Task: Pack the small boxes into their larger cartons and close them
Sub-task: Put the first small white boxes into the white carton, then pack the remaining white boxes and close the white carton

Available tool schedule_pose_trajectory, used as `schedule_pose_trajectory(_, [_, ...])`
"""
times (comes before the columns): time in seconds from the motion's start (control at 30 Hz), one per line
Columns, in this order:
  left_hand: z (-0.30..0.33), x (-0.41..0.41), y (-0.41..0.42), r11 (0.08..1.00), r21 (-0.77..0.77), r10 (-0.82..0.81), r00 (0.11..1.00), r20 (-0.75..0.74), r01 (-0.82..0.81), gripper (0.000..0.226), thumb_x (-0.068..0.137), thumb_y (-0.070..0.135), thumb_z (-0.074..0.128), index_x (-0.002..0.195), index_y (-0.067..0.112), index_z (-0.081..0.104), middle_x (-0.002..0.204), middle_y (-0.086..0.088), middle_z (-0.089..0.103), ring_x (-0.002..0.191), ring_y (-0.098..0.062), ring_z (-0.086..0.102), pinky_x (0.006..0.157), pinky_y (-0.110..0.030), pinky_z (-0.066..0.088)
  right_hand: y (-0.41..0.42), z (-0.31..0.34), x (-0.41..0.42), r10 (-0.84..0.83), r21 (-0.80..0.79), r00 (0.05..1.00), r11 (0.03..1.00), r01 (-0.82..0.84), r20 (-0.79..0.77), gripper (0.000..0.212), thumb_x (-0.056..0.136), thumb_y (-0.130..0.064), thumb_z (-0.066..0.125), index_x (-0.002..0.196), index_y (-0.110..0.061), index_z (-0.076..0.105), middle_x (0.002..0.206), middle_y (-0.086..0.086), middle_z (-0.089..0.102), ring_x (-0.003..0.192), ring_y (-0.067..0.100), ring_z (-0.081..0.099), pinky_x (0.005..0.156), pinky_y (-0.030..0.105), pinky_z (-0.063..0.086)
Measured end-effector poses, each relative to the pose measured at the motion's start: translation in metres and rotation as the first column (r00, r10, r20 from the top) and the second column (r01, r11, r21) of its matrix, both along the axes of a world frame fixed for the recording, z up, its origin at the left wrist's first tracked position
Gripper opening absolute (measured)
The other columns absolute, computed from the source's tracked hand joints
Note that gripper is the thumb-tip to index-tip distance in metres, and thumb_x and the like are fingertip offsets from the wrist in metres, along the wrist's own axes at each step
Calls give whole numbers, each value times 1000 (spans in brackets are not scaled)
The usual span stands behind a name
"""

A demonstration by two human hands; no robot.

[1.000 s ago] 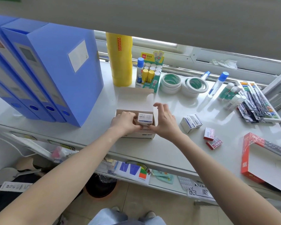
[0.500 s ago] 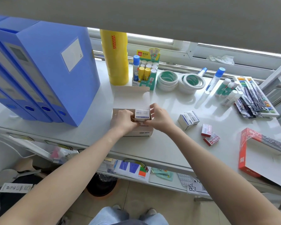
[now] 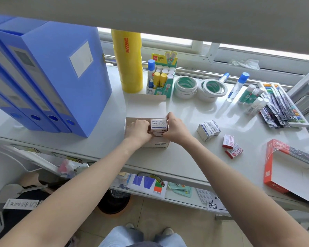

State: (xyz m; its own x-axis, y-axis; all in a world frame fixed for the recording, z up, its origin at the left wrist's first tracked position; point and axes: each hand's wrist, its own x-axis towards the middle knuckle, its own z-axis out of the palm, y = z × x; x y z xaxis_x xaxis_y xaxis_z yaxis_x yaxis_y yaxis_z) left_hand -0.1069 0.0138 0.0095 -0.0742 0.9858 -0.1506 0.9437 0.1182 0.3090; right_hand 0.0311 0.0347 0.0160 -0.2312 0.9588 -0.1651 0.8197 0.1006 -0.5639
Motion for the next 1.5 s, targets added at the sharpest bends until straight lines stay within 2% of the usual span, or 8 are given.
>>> schedule_pose_trajectory(0.17, [1, -5, -4, 998, -59, 3, 996, 87, 2, 22, 79, 32, 57, 94, 22, 70, 104, -9, 69, 100, -34, 61, 73, -30, 44, -3, -2, 3, 3, -29, 1000, 1000, -4, -22, 40, 74, -6, 54, 112, -4, 40, 109, 17, 63, 94, 36, 57, 70, 37, 44])
schedule_pose_trajectory(0.37, [14, -13, -6, 997, -79, 18, 992, 126, -8, 38, 75, 42, 60, 110, 28, 65, 110, 2, 68, 105, -25, 61, 84, -34, 50, -5, 6, 13, 31, -59, 998, 998, -34, -53, 61, 80, -21, 62, 133, -7, 34, 135, 15, 47, 113, 30, 54, 92, 37, 44])
schedule_pose_trajectory(0.57, [50, 1, -10, 990, 135, 30, 993, 115, -46, 24, 83, 27, 55, 103, 16, 49, 104, -5, 53, 94, -28, 56, 74, -35, 43, -10, 26, 43, -53, 70, 983, 995, 66, -178, 45, 88, -23, 56, 128, -8, 44, 129, 14, 51, 101, 24, 57, 92, 36, 44])
schedule_pose_trajectory(0.67, [58, 29, -11, 959, 283, -76, 964, 256, 1, 19, 84, 19, 54, 101, 13, 50, 100, -5, 50, 85, -22, 53, 70, -33, 41, -11, 31, 68, -129, 112, 969, 982, 155, -211, 37, 88, -21, 55, 122, -8, 49, 121, 14, 54, 86, 20, 54, 86, 33, 45])
schedule_pose_trajectory(0.77, [50, 59, -11, 931, 332, -263, 907, 329, 150, 27, 83, 14, 55, 110, 9, 52, 109, -9, 52, 97, -22, 53, 83, -32, 46, -14, 31, 94, -193, 103, 954, 970, 221, -231, 33, 89, -21, 55, 120, -8, 52, 119, 14, 54, 86, 19, 54, 82, 27, 40])
schedule_pose_trajectory(1.1, [2, 132, 3, 937, 38, -322, 819, 475, 347, 76, 83, 30, 66, 146, 29, 24, 141, -13, 28, 129, -28, 43, 108, -32, 35, -27, 15, 159, -315, 22, 923, 944, 328, -220, 36, 87, -10, 52, 124, -10, 54, 124, 16, 51, 92, 19, 51, 84, 23, 38])
schedule_pose_trajectory(1.27, [-16, 150, 15, 939, 3, -321, 875, 363, 344, 88, 81, 41, 65, 149, 33, 9, 145, -9, 30, 135, -25, 35, 110, -42, 34, -26, 12, 174, -301, 10, 942, 952, 306, -150, 41, 87, -7, 49, 129, -10, 51, 126, 17, 51, 112, 28, 53, 96, 30, 39])
schedule_pose_trajectory(1.5, [-13, 146, 14, 966, 121, -256, 885, 390, 226, 59, 76, 29, 69, 128, 17, 45, 123, -9, 50, 105, -24, 58, 94, -35, 48, -18, 5, 166, -144, 26, 990, 989, 144, -2, 66, 80, 0, 44, 143, -18, 33, 133, 13, 45, 126, 32, 36, 108, 36, 31])
